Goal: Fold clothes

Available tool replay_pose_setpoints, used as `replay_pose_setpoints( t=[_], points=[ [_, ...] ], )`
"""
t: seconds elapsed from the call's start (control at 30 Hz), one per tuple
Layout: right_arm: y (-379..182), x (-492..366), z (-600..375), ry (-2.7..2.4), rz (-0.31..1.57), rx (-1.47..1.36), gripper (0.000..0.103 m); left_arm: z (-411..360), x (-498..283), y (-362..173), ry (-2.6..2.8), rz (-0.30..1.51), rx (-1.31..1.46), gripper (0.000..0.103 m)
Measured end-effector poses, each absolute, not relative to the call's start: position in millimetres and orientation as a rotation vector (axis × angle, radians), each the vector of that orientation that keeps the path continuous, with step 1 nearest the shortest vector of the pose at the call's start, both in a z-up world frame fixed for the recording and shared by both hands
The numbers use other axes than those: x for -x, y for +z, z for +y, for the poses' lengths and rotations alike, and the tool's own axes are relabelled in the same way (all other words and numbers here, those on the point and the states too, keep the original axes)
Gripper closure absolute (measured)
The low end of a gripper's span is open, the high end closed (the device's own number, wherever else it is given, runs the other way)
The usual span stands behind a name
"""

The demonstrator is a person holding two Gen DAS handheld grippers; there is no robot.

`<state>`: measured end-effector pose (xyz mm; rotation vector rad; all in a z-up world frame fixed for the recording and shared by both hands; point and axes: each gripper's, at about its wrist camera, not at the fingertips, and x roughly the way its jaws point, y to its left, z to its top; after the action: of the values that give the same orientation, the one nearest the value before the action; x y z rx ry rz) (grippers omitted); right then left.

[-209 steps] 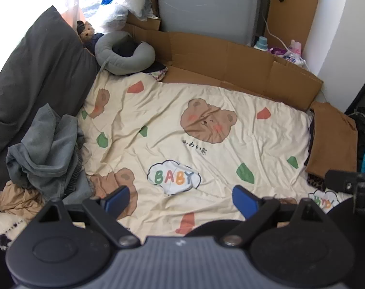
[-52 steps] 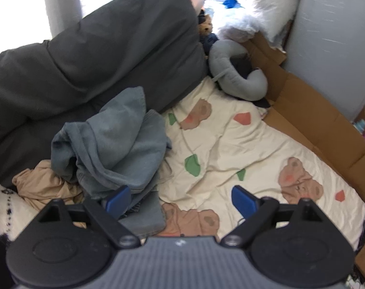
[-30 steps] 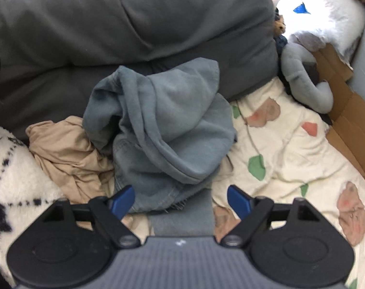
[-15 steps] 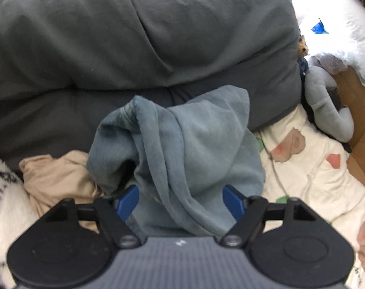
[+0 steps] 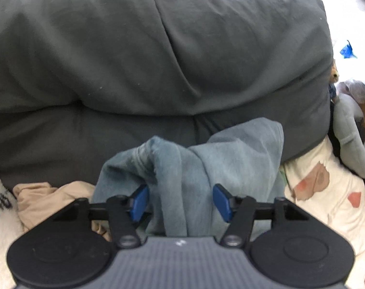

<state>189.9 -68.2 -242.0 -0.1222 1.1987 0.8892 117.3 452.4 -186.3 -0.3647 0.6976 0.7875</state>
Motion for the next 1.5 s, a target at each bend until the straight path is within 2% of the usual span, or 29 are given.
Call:
replay_pose_setpoints(
  t=[0.03,0.07,0.13,0.67,1.5],
  points=[
    [-243.2,-190.4,-68.5,0.890,1.200,0.120,0.009,451.9,-120.1,-187.3,0.787,0.700,0.356,0.080],
    [-244.7,-190.4,-69.0,0.888,1.202,0.118,0.009,450.1,-122.0,-187.4,0.781,0.701,0.348,0.096],
    [-247.0,-190.2,-70.1,0.888,1.206,0.115,0.009,445.7,-124.7,-186.7,0.764,0.700,0.338,0.098],
    [-247.4,-193.0,-75.4,0.889,1.190,0.087,0.009,337.8,-133.5,-164.8,0.447,0.672,0.411,0.100],
    [-243.9,-207.6,-90.1,0.846,1.167,0.024,0.009,184.2,-184.4,-205.5,0.125,0.700,0.550,0.101]
  ],
)
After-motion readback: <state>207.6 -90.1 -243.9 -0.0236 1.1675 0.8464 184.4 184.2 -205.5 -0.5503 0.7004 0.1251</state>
